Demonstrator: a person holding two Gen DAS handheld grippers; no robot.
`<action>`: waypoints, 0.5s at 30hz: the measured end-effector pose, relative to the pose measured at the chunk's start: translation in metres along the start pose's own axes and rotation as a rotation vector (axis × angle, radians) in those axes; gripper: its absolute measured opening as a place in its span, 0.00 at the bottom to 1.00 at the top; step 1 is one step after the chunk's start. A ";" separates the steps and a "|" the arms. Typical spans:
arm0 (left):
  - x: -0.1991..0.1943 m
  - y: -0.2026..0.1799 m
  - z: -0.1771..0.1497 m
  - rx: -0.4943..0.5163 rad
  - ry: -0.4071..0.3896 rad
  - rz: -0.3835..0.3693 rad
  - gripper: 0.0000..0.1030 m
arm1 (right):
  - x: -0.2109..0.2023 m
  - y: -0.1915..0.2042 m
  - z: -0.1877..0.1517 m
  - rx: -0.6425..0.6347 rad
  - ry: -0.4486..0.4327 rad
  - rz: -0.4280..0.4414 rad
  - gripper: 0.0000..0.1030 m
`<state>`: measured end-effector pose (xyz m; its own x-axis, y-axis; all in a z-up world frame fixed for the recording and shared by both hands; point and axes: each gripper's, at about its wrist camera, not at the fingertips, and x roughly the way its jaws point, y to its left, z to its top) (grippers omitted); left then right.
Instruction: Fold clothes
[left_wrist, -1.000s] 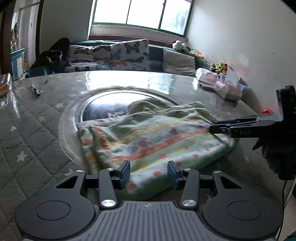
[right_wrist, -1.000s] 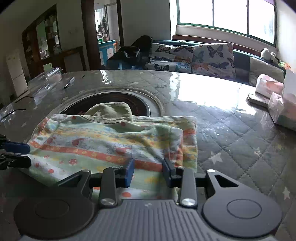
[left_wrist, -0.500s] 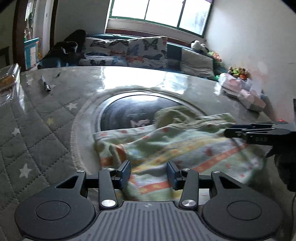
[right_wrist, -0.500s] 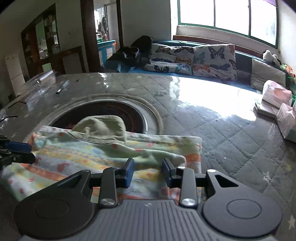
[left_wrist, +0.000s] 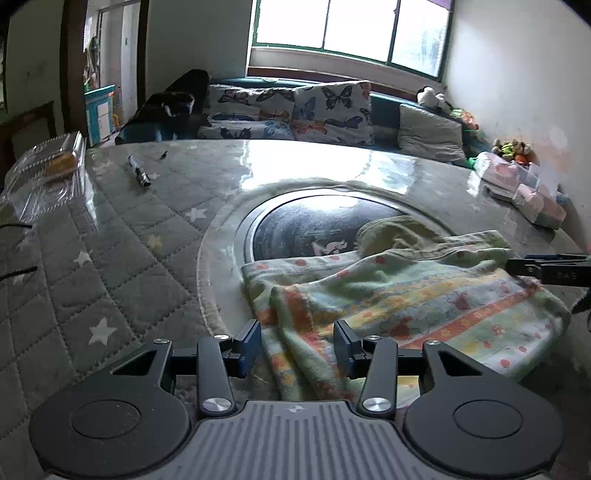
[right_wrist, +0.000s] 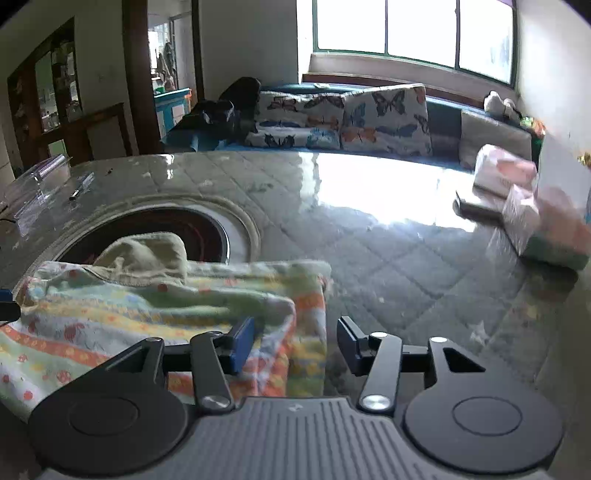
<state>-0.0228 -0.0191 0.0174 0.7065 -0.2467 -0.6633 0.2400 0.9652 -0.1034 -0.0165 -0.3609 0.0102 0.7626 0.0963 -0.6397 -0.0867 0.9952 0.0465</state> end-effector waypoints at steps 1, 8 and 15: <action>0.001 0.001 0.000 -0.005 0.004 0.001 0.45 | 0.000 -0.001 -0.001 0.008 0.002 0.006 0.48; 0.003 0.001 0.000 -0.012 0.001 -0.010 0.38 | -0.001 -0.010 -0.007 0.061 0.014 0.051 0.17; 0.007 -0.002 0.003 -0.030 0.017 -0.047 0.26 | -0.015 -0.008 -0.016 0.067 -0.030 -0.010 0.08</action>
<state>-0.0165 -0.0230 0.0158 0.6832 -0.2910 -0.6697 0.2525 0.9547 -0.1572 -0.0374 -0.3703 0.0068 0.7822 0.0864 -0.6170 -0.0371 0.9950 0.0923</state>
